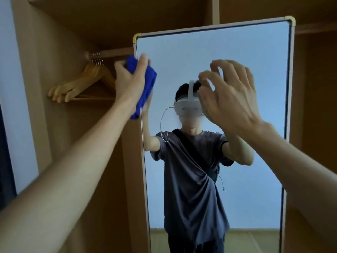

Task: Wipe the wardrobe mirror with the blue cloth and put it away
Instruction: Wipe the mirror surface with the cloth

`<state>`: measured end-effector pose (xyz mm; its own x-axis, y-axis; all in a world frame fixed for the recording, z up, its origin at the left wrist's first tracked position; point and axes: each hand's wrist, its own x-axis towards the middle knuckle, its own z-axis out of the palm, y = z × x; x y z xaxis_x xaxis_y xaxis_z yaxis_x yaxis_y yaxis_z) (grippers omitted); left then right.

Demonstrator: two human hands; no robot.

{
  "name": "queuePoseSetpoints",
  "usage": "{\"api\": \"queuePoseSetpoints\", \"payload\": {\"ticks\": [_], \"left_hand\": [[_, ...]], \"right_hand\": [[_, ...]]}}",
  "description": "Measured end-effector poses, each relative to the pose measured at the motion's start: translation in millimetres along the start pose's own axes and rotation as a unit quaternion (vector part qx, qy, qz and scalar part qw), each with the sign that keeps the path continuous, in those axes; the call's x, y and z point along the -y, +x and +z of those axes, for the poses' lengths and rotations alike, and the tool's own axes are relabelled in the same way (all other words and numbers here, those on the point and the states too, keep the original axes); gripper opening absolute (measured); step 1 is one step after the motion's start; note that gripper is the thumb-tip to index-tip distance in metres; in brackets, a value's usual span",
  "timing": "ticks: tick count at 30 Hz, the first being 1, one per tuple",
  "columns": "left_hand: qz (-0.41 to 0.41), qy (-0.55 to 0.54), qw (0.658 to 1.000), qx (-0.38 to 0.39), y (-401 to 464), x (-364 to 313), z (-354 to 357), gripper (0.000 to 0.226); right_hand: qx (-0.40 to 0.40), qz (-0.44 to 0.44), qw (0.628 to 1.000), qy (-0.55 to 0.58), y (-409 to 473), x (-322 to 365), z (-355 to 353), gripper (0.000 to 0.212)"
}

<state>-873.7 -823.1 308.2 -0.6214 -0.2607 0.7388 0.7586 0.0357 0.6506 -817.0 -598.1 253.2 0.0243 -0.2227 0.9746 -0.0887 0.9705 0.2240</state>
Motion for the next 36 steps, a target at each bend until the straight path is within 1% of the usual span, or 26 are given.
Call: {"api": "queuePoseSetpoints", "payload": {"ticks": [3, 6, 9, 12, 15, 17, 20, 24, 27, 31, 36], "left_hand": [[0.035, 0.017, 0.999, -0.015, 9, -5, 6, 0.052], [0.044, 0.022, 0.999, -0.020, -8, 14, 4, 0.047], [0.034, 0.033, 0.999, -0.023, -40, 39, -5, 0.048], [0.023, 0.034, 0.999, -0.016, -79, 70, -15, 0.045], [0.003, 0.041, 0.999, -0.009, -109, 92, -23, 0.040], [-0.006, 0.046, 0.999, 0.002, -109, 95, -25, 0.041], [-0.014, 0.043, 0.999, 0.006, -87, 82, -22, 0.046], [0.010, 0.021, 1.000, 0.003, -52, 50, -11, 0.046], [0.015, 0.023, 1.000, 0.001, -53, 50, -10, 0.047], [0.015, 0.049, 0.999, 0.013, -96, 85, -22, 0.042], [-0.041, 0.042, 0.997, 0.041, -174, 147, -43, 0.058]], "right_hand": [[0.015, -0.017, 1.000, -0.013, -28, 8, -8, 0.026], [0.035, -0.005, 0.999, -0.026, -65, 22, -15, 0.025], [0.073, 0.028, 0.996, -0.032, -101, 36, -15, 0.033], [0.105, 0.034, 0.993, -0.049, -121, 42, -12, 0.041], [0.105, 0.036, 0.992, -0.051, -123, 41, -10, 0.042], [0.103, 0.039, 0.993, -0.050, -123, 41, -10, 0.043], [0.102, 0.038, 0.993, -0.053, -124, 42, -8, 0.044], [0.093, 0.041, 0.993, -0.055, -126, 44, -4, 0.044], [0.087, 0.037, 0.994, -0.054, -127, 44, -4, 0.044], [0.086, 0.035, 0.994, -0.058, -128, 42, -2, 0.044], [0.078, 0.034, 0.995, -0.052, -130, 41, 1, 0.044]]}}
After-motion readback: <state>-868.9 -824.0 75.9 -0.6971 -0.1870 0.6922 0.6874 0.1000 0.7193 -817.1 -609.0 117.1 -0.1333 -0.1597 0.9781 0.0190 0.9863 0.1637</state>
